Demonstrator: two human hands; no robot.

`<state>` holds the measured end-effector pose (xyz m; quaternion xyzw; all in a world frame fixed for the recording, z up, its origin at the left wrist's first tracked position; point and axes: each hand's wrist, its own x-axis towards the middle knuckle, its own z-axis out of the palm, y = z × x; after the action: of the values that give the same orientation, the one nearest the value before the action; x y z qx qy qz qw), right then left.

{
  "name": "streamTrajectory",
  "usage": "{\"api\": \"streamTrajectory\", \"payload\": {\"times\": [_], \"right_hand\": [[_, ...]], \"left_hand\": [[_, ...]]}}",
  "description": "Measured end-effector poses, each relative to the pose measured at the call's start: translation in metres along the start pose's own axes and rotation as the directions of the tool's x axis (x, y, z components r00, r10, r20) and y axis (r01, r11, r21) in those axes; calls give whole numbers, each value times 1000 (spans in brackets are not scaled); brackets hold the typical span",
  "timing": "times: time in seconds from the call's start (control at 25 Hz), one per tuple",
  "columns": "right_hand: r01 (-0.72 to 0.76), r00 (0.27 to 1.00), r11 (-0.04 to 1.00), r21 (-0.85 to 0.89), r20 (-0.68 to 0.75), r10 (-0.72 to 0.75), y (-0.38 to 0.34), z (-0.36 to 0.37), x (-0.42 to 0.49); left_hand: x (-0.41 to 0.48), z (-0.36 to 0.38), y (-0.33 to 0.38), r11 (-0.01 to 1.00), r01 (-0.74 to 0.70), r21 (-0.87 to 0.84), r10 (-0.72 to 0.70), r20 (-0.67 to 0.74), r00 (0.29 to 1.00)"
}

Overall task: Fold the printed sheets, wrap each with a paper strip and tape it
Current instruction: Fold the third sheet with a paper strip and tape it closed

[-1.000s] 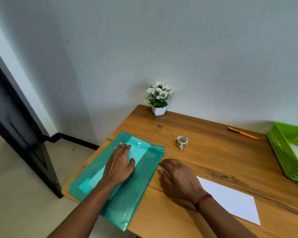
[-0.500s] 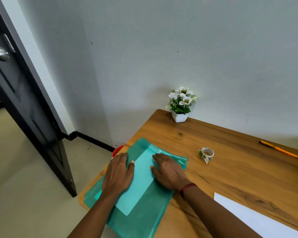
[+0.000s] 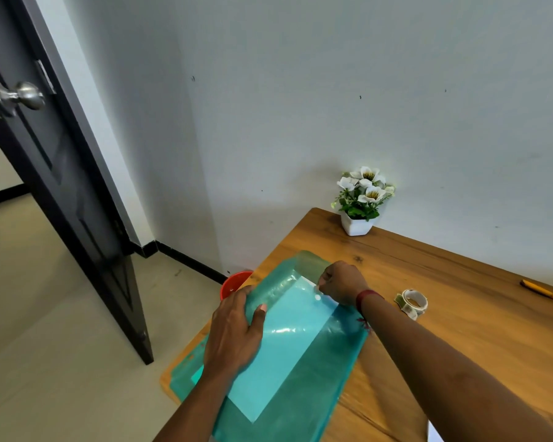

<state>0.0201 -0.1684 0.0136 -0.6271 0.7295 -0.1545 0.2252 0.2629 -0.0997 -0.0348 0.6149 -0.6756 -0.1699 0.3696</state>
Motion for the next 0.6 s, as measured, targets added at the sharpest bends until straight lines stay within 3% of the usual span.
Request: {"api": "streamTrajectory", "payload": {"times": [0.2, 0.6], "right_hand": [[-40, 987, 998, -38, 153, 46, -5, -6, 8], [38, 998, 999, -19, -44, -39, -5, 9, 1]], "left_hand": [[-3, 0, 2, 1000, -3, 28, 3, 0, 1000], [-2, -2, 1, 999, -32, 38, 30, 47, 998]]}}
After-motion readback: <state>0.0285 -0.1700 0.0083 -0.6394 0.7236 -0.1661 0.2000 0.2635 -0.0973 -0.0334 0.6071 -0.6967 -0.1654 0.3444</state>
